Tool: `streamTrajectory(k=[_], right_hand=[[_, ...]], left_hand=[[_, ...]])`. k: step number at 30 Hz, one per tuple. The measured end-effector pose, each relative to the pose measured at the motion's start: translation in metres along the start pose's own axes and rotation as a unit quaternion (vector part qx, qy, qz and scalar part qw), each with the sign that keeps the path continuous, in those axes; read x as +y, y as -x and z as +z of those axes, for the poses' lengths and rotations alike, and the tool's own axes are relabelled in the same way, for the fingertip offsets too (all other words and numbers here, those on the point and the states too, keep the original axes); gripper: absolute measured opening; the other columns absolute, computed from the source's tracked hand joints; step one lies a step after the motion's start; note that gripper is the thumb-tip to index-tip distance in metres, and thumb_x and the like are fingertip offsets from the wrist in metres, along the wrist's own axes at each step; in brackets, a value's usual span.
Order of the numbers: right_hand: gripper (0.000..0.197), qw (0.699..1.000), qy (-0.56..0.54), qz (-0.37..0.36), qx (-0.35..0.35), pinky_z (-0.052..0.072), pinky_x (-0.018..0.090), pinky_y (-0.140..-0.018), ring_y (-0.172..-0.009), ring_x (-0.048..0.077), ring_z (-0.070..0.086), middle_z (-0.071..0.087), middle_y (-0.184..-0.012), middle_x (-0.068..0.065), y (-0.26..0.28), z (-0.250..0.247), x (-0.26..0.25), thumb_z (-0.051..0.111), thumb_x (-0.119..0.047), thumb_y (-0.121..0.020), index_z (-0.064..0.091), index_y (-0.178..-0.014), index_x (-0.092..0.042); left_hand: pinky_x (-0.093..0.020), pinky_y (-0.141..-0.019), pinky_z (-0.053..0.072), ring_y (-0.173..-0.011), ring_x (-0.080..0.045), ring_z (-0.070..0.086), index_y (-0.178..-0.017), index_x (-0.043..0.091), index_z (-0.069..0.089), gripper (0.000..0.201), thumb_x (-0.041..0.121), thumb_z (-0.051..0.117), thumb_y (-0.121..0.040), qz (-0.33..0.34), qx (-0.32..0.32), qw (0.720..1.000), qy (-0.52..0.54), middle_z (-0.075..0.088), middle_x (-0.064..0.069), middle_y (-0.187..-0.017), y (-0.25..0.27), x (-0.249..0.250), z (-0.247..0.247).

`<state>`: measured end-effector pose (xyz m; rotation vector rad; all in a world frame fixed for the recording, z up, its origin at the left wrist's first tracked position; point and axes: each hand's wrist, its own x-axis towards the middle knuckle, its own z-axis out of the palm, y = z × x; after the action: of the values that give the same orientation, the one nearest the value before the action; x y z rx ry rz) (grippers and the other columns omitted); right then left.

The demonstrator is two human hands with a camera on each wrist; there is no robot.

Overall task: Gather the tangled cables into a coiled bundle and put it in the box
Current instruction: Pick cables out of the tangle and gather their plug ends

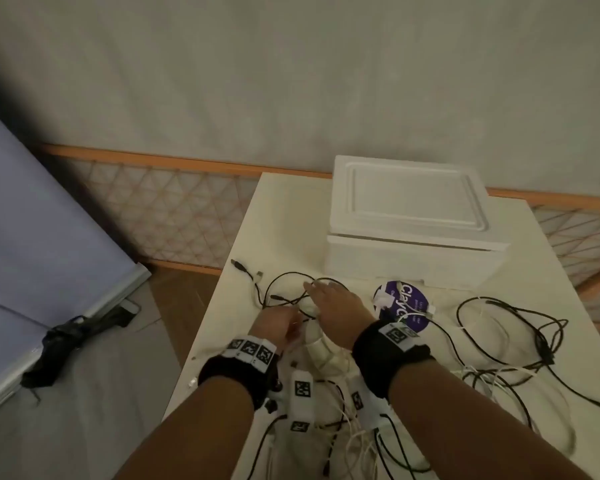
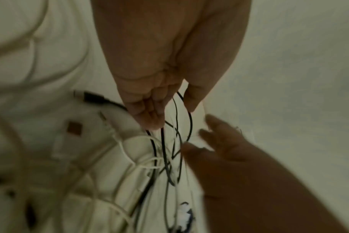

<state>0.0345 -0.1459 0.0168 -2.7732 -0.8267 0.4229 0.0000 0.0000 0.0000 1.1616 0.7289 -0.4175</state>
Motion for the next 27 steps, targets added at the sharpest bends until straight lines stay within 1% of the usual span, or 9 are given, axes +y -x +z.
streamTrajectory(k=[2,6,11,15,19,21,22,24,27], right_hand=[[0.055,1.000,-0.013,-0.002,-0.023,0.036,0.043,-0.105,-0.129,0.026,0.039,0.041,-0.142,0.005,-0.004,0.004,0.001,0.048,-0.014,-0.090,0.032,-0.143,-0.019],[0.038,0.998,0.033,0.007,0.061,0.045,0.039,-0.090,-0.112,0.027,0.050,0.051,-0.122,0.004,-0.003,0.025,0.010,0.056,-0.018,-0.082,0.054,-0.121,-0.020],[0.032,0.996,0.063,0.056,0.016,0.040,0.041,-0.094,-0.117,0.025,0.045,0.050,-0.126,0.001,0.005,0.033,0.030,0.045,-0.030,-0.094,0.054,-0.124,-0.026],[0.025,0.999,0.029,0.021,0.005,0.038,0.041,-0.099,-0.129,0.026,0.036,0.042,-0.141,0.001,0.012,0.021,0.035,0.050,-0.033,-0.091,0.066,-0.109,-0.026],[0.024,0.999,-0.023,-0.037,-0.007,0.028,0.039,-0.110,-0.141,0.024,0.022,0.023,-0.156,0.001,0.019,0.015,0.024,0.058,-0.037,-0.086,0.068,-0.106,-0.030],[0.021,0.983,-0.144,-0.041,0.105,0.038,0.036,-0.105,-0.128,0.021,0.044,0.049,-0.139,0.006,0.019,0.010,0.015,0.060,-0.024,-0.086,0.066,-0.106,-0.019],[0.014,0.969,-0.183,-0.039,0.165,0.046,0.036,-0.095,-0.111,0.020,0.055,0.061,-0.120,0.005,0.020,0.006,0.010,0.060,-0.019,-0.086,0.064,-0.098,-0.015],[0.006,0.949,-0.206,-0.032,0.237,0.047,0.030,-0.072,-0.081,0.015,0.055,0.060,-0.087,-0.003,0.028,-0.003,0.003,0.058,-0.018,-0.089,0.058,-0.088,-0.012],[0.013,0.951,-0.209,-0.019,0.229,0.038,0.020,-0.061,-0.069,0.009,0.047,0.050,-0.075,-0.013,0.049,-0.017,0.004,0.055,-0.025,-0.095,0.052,-0.097,-0.013]], left_hand=[[-0.027,-0.071,0.049,-0.074,-0.017,0.058,-0.085,0.009,0.058,0.012,0.006,0.050,-0.094,0.018,0.021,0.998,0.057,0.059,-0.007,-0.084,-0.011,-0.005,0.000],[-0.024,-0.069,0.053,-0.078,-0.017,0.060,-0.094,0.007,0.058,0.009,0.009,0.049,-0.097,0.032,0.033,0.994,0.100,0.062,-0.008,-0.089,-0.019,-0.004,-0.003],[-0.024,-0.064,0.053,-0.074,-0.017,0.061,-0.092,0.002,0.063,0.008,0.005,0.056,-0.091,0.012,0.046,0.995,0.084,0.066,-0.012,-0.089,-0.021,0.002,-0.008],[-0.032,-0.075,0.052,-0.080,-0.021,0.062,-0.093,0.002,0.063,0.023,0.024,0.055,-0.096,0.019,0.049,0.980,0.194,0.068,-0.013,-0.089,-0.020,0.003,-0.016],[-0.029,-0.067,0.058,-0.080,-0.020,0.062,-0.090,0.004,0.059,0.016,0.013,0.048,-0.098,0.058,0.010,0.974,0.219,0.070,-0.012,-0.092,-0.008,0.016,-0.003],[-0.027,-0.069,0.058,-0.078,-0.019,0.066,-0.088,0.003,0.059,0.016,0.008,0.048,-0.097,0.089,-0.080,0.978,0.169,0.072,-0.010,-0.087,0.007,0.026,0.015],[-0.027,-0.070,0.057,-0.077,-0.018,0.067,-0.087,0.003,0.059,0.015,0.006,0.048,-0.097,0.108,-0.115,0.977,0.140,0.072,-0.010,-0.086,0.015,0.031,0.024],[-0.027,-0.068,0.056,-0.074,-0.018,0.066,-0.086,0.004,0.057,0.014,0.005,0.048,-0.097,0.139,-0.136,0.974,0.115,0.071,-0.010,-0.087,0.029,0.044,0.038],[-0.027,-0.069,0.057,-0.066,-0.016,0.064,-0.083,0.006,0.058,0.016,0.008,0.049,-0.097,0.124,-0.099,0.963,0.217,0.068,-0.007,-0.077,0.035,0.066,0.034]])
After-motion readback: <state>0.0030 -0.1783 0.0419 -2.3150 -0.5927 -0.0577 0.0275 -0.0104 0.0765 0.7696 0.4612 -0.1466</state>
